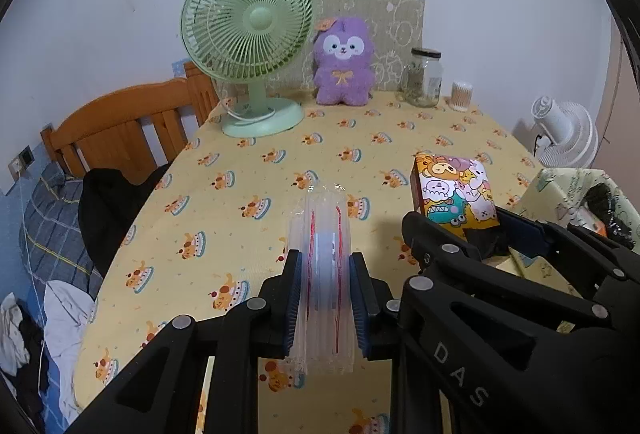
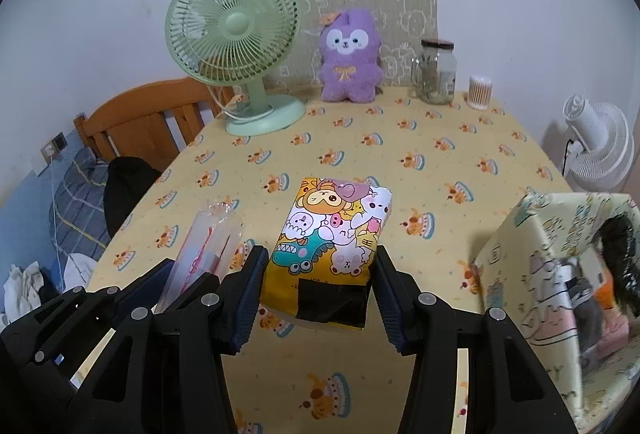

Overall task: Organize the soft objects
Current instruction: 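Lift both held items and carry them toward the gift-paper box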

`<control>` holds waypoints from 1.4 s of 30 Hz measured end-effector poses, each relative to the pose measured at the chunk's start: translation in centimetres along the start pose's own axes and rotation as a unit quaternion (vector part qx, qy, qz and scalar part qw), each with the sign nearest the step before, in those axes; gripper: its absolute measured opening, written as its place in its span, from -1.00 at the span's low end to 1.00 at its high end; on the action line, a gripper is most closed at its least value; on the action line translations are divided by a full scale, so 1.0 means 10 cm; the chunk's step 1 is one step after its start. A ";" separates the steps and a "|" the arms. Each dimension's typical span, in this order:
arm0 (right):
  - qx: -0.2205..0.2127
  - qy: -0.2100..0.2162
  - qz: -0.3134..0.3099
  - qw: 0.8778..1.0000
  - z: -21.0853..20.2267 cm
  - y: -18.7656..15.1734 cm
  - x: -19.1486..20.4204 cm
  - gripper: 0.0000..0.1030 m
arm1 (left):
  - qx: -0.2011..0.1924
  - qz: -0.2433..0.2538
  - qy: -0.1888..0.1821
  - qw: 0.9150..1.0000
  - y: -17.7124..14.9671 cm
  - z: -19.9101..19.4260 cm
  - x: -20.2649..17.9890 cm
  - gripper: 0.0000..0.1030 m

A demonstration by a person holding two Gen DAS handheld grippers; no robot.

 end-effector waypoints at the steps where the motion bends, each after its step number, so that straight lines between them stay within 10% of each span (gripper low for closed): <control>1: -0.003 0.001 -0.003 1.000 -0.04 0.00 0.00 0.07 | -0.002 -0.001 0.001 1.000 0.01 -0.02 -0.01 -0.57; 42: -0.100 -0.031 -0.031 0.994 -1.24 0.17 -0.54 0.07 | -0.102 0.022 -0.062 0.993 0.28 -0.91 -0.83 -0.56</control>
Point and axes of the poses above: each gripper's, at about its wrist camera, not at the fingertips, and z roughly the way its jaws point, x to its left, y to its top, the point moved 2 cm from there along z, roughly the way its jaws point, and after that the axes turned 10 degrees about y, right-handed, at the moved point
